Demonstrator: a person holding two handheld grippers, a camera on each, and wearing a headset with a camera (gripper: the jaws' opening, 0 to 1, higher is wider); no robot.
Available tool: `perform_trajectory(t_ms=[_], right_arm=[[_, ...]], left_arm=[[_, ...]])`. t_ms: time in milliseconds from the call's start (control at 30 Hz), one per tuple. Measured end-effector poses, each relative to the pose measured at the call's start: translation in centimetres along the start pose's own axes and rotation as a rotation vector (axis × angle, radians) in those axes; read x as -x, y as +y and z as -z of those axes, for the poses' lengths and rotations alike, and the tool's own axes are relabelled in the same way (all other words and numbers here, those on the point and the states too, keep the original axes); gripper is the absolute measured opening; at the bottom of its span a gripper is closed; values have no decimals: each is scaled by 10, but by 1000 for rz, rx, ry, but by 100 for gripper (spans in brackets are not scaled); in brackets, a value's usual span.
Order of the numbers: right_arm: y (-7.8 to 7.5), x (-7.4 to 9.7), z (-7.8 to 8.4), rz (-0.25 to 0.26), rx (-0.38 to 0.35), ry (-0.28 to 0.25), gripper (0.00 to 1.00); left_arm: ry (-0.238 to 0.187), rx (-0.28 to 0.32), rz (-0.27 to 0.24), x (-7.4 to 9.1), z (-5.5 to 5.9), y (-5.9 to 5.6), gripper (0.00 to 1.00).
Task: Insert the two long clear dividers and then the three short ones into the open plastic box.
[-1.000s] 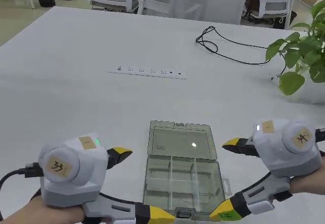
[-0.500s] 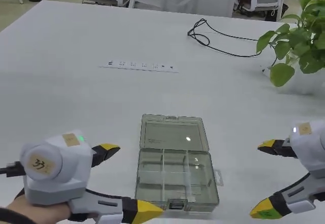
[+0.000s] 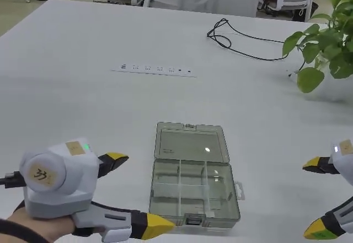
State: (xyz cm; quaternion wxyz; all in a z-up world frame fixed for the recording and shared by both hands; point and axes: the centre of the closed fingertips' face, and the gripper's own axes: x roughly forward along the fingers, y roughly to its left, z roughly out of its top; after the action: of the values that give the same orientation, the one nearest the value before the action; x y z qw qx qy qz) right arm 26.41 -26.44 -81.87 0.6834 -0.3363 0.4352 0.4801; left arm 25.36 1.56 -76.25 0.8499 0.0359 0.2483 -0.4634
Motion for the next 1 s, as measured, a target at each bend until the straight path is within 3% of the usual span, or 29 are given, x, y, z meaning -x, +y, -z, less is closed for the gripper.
perform_trajectory(t_ms=[167, 467, 1000], right_arm=[[-9, -2, 20, 12, 67, 88, 80], [-9, -7, 34, -36, 128, 139, 59], [-14, -18, 54, -89, 174, 235, 42]], left_arm=[[3, 1, -4, 2, 1, 1, 100], [6, 8, -6, 3, 3, 1, 100], [12, 14, -19, 6, 5, 4, 100]])
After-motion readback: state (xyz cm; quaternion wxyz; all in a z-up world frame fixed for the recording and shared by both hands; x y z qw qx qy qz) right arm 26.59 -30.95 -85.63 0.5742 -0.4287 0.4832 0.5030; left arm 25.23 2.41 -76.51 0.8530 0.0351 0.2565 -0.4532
